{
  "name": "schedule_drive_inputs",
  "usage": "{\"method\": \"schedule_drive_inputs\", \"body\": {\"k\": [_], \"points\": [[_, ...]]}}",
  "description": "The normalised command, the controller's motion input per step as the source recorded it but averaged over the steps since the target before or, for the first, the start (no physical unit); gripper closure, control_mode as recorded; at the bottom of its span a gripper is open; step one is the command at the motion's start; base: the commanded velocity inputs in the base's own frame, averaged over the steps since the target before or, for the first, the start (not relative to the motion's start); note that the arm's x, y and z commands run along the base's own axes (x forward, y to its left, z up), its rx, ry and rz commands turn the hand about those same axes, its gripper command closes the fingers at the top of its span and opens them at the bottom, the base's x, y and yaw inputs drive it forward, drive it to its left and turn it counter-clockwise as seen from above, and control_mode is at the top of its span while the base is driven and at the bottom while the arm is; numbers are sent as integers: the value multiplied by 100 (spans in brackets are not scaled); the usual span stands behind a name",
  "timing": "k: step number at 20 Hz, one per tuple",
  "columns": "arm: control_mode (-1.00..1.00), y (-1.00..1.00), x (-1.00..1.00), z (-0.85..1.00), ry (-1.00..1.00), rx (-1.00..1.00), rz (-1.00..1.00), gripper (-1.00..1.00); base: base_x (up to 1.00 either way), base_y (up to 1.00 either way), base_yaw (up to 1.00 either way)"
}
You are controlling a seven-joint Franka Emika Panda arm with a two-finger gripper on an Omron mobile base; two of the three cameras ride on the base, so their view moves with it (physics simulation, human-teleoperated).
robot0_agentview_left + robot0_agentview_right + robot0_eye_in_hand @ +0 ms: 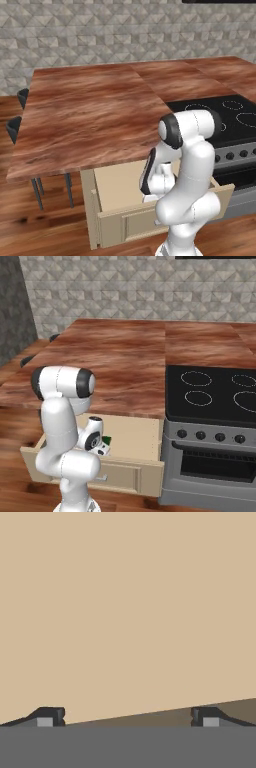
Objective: Restock the sink supplies by placing the sponge and soap dispenser on the counter and next to the sink. Make sure the soap dispenser is upright.
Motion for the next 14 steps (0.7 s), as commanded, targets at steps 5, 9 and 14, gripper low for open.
{"method": "schedule_drive_inputs", "body": {"k": [5, 9, 14], "points": [[-100, -1, -64, 12, 1, 0, 0, -100, 0, 0, 0], [-100, -3, -70, 12, 0, 0, 0, -100, 0, 0, 0], [-100, 0, -42, 11, 3, 0, 0, -100, 0, 0, 0]]}}
